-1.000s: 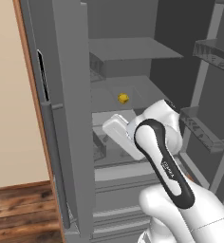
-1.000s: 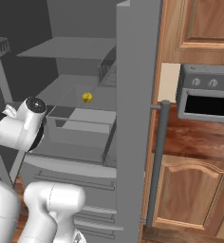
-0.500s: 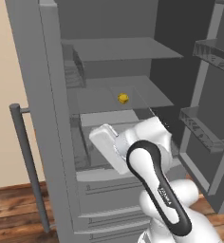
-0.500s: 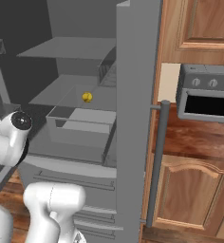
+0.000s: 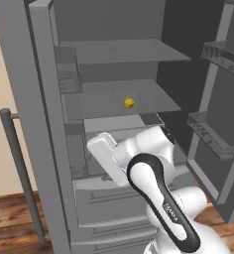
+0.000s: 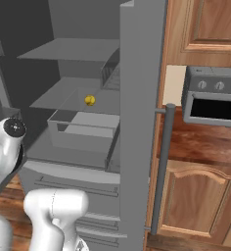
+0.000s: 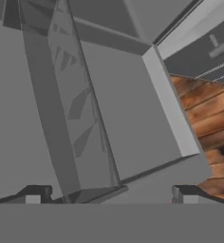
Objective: Retrieve a lemon from the fridge and place it on the cutting board with the fish.
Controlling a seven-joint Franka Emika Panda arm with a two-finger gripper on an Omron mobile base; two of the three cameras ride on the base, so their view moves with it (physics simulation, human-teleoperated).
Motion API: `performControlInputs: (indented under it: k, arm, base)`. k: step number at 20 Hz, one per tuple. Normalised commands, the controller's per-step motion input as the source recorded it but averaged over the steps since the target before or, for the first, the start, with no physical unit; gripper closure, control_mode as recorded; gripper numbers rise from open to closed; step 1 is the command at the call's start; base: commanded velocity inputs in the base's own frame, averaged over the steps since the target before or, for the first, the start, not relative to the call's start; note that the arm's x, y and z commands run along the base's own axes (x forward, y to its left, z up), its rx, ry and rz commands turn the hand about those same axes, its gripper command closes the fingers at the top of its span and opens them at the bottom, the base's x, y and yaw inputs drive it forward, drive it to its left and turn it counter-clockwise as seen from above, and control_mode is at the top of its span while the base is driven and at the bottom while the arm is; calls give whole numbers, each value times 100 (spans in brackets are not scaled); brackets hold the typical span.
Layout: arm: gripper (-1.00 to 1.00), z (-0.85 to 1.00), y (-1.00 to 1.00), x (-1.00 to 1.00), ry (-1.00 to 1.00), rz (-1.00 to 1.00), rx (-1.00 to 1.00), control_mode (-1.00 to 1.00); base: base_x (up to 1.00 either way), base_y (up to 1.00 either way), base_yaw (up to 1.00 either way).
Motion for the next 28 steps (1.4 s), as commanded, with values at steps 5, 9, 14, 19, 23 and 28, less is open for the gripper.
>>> performControlInputs:
  k: [5, 9, 14, 19, 23, 28]
  arm:
    - [-100, 23, 26, 0, -18, 0, 4, -100]
    - [-100, 63, 19, -1, -10, 0, 3, -100]
    - [-100, 27, -23, -5, 4, 0, 0, -100]
    - [-100, 28, -49, -7, 13, 0, -2, -100]
    - [-100, 21, -51, -8, 10, 0, -6, -100]
    - [-100, -1, -53, -2, 0, 0, -32, -100]
  base:
    - [0, 0, 0]
    - [0, 0, 0]
    - [0, 0, 0]
    - [0, 0, 0]
    - [0, 0, 0]
    - [0, 0, 0]
